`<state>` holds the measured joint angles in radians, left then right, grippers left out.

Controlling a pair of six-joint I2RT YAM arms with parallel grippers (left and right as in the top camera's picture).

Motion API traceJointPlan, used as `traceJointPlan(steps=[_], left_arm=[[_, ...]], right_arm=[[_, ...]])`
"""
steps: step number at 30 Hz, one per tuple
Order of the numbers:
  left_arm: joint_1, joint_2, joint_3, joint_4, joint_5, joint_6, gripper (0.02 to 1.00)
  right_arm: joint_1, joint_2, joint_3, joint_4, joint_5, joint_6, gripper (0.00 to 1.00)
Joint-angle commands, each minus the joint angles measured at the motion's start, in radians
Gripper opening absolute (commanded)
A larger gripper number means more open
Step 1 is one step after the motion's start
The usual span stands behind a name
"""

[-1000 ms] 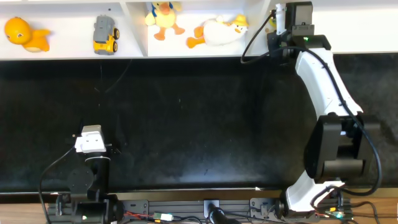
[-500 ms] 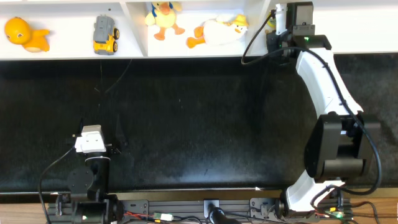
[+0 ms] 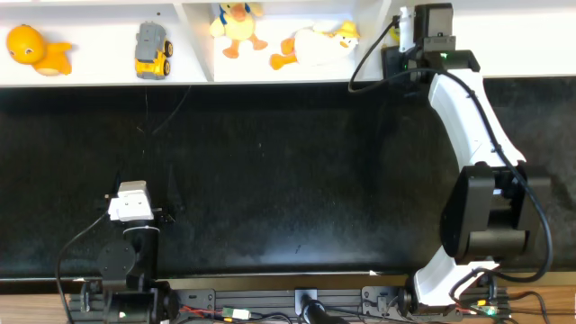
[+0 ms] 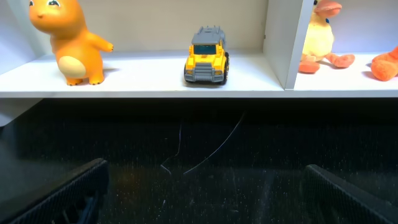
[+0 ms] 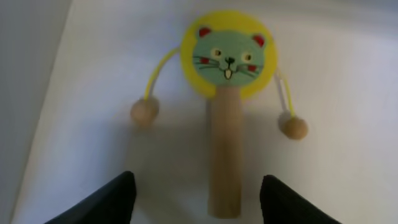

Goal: Store Toys

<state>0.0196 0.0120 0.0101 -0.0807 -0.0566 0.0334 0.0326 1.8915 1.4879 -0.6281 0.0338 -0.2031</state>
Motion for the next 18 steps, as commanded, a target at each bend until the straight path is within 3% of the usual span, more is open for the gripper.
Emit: traceJointPlan(steps=[1, 10, 11, 14, 18], left_arm=[[-0.002, -0.009, -0.002, -0.001, 0.002, 0.015, 0.998], [-0.002, -0.009, -0.002, -0.001, 0.002, 0.015, 0.998], [-0.002, -0.009, -0.002, -0.001, 0.002, 0.015, 0.998], [-0.002, -0.009, -0.002, -0.001, 0.002, 0.015, 0.998], [-0.002, -0.009, -0.002, -0.001, 0.002, 0.015, 0.998]], right_arm=[[0.0, -0.066, 0.032, -0.084, 0.001, 0.012, 0.713], [0.0, -0.245, -0.041, -0.23, 0.076, -0.018, 0.774], [0.0, -0.28, -0.074, -0.229, 0.084, -0.022, 0.798], [-0.001, -0.425, -0.219, -0.229, 0.105, -0.022, 0.996], [-0.009, -0.588, -0.362, -0.248, 0.141, -0.014, 0.998]])
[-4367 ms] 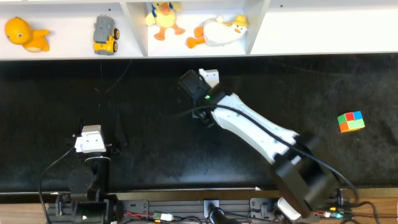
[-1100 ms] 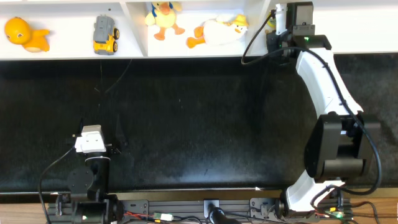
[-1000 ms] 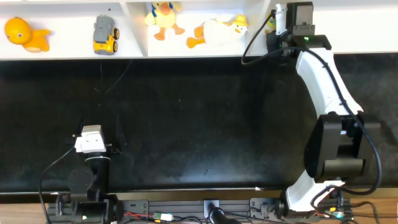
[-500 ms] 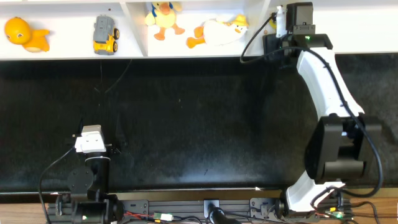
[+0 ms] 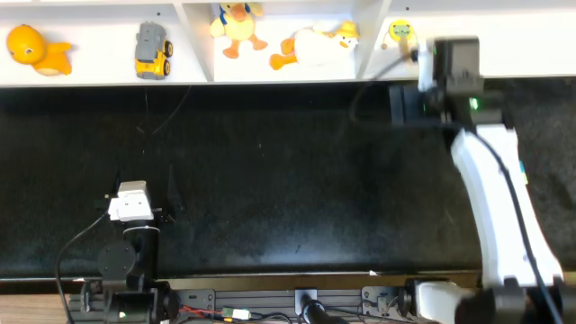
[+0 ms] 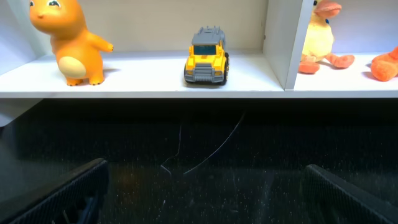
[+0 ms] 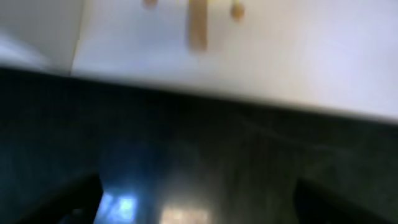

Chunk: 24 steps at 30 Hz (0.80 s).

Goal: Store Toys

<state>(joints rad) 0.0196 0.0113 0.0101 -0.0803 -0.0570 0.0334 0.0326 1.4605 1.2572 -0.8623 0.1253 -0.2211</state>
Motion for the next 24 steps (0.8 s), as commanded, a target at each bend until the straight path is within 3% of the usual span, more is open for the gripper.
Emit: traceJointPlan(steps=[1, 8, 24], left_arm=[[-0.002, -0.008, -0.002, -0.002, 0.003, 0.015, 0.998], [-0.002, -0.008, -0.002, -0.002, 0.003, 0.015, 0.998], [-0.002, -0.008, -0.002, -0.002, 0.003, 0.015, 0.998]], right_arm=[[-0.024, -0.229, -0.184, -0.039, 0.048, 0.021, 0.998], [-0.056, -0.391, -0.242, -0.177, 0.048, 0.019, 0.998], [-0.055, -0.397, -0.242, -0.173, 0.026, 0.019, 0.996]])
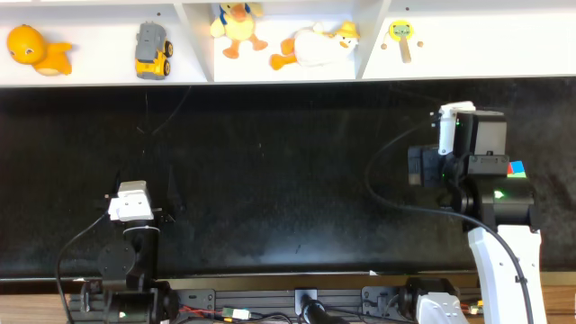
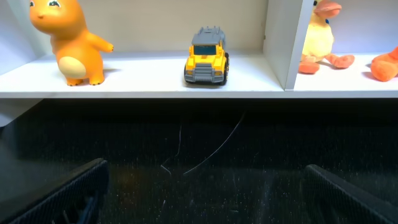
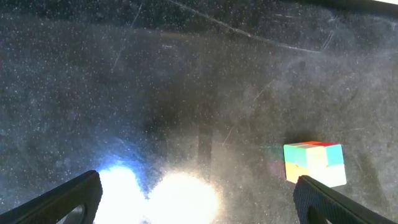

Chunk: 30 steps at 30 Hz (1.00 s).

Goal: Store Toys

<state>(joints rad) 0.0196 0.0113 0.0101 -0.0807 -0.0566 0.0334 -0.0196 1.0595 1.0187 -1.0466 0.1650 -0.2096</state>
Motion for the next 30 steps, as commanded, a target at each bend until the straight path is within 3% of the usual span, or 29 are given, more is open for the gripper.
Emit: traceJointPlan(steps=[1, 5, 9, 15, 19, 24, 30], left_arm=[[-0.002, -0.008, -0.002, -0.001, 0.002, 0.015, 0.998], [-0.002, -0.008, -0.002, -0.001, 0.002, 0.015, 0.998], [-0.002, -0.008, -0.002, -0.001, 0.002, 0.015, 0.998], [-0.002, -0.008, -0.002, -0.001, 0.002, 0.015, 0.998], [-0.002, -0.008, -0.002, -0.001, 0.002, 0.015, 0.998], [-0.002, -0.008, -0.002, -0.001, 0.002, 0.015, 0.998], [-0.002, -0.008, -0.002, -0.001, 0.002, 0.015, 0.998]], right_arm=[[-0.002, 0.006, -0.004, 0.031, -0.055, 0.008, 0.996], [-0.008, 0.026, -0.003, 0.069, -0.074, 0.008, 0.996], [-0.081, 0.076, -0.003, 0.022, -0.104, -0.013, 0.998], [-0.333, 0.096, -0.003, -0.004, -0.307, -0.255, 0.998], [-0.546, 0.099, -0.003, -0.023, -0.385, -0.417, 0.998], [-0.771, 0.128, 0.001, -0.105, -0.407, -0.652, 0.998], [-0.92, 0.207, 0.001, -0.104, -0.426, -0.76, 0.996]])
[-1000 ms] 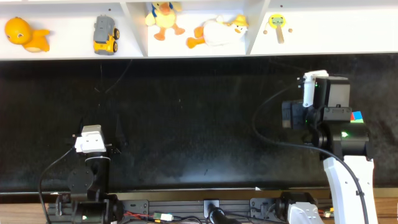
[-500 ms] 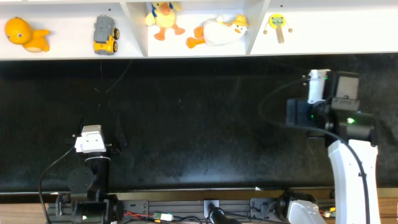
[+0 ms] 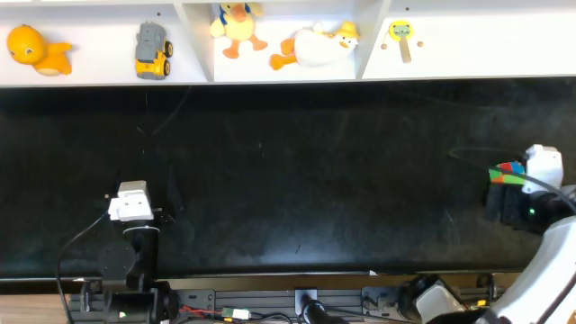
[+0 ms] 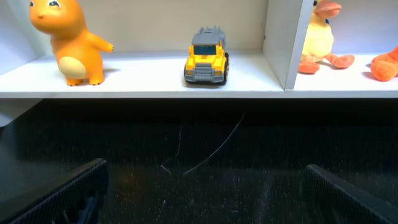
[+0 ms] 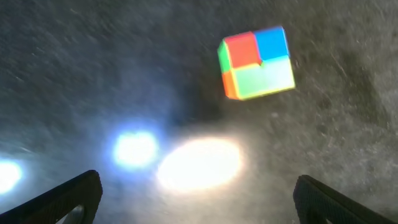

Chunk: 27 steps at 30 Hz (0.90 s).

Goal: Store Toys

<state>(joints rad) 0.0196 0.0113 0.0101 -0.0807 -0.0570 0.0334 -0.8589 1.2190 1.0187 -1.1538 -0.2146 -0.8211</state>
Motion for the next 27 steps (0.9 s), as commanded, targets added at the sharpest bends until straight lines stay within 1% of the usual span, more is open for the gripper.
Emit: traceJointPlan(steps=[1, 3, 4, 6, 8, 11, 16, 20, 26, 27], left_arm=[[-0.002, -0.008, -0.002, -0.001, 0.003, 0.015, 0.998], [-0.002, -0.008, -0.002, -0.001, 0.003, 0.015, 0.998], [-0.002, -0.008, -0.002, -0.001, 0.003, 0.015, 0.998], [-0.002, -0.008, -0.002, -0.001, 0.003, 0.015, 0.998], [-0.002, -0.008, -0.002, -0.001, 0.003, 0.015, 0.998], [-0.002, -0.008, -0.002, -0.001, 0.003, 0.015, 0.998], [-0.002, -0.008, -0.002, -0.001, 0.003, 0.015, 0.998], [-0.002, -0.008, -0.002, -0.001, 0.003, 0.015, 0.998], [-0.002, -0.008, -0.002, -0.001, 0.003, 0.015, 0.998], [-0.002, -0.008, -0.002, -0.001, 0.003, 0.015, 0.998]], right_arm=[[-0.103, 0.063, 0.0, 0.008, -0.047, -0.173, 0.998], [-0.134, 0.084, 0.001, 0.018, -0.043, -0.222, 0.998], [-0.171, 0.108, 0.001, 0.044, -0.043, -0.25, 0.996], [-0.222, 0.144, 0.001, 0.113, -0.055, -0.262, 0.998], [-0.235, 0.158, 0.001, 0.146, -0.062, -0.294, 0.996], [-0.235, 0.182, 0.0, 0.197, -0.1, -0.344, 0.998], [-0.233, 0.233, 0.001, 0.286, -0.157, -0.334, 0.998], [-0.224, 0.278, 0.001, 0.291, -0.197, -0.33, 0.998], [-0.193, 0.327, 0.0, 0.298, -0.291, -0.307, 0.996], [-0.18, 0.332, 0.001, 0.313, -0.305, -0.29, 0.998]])
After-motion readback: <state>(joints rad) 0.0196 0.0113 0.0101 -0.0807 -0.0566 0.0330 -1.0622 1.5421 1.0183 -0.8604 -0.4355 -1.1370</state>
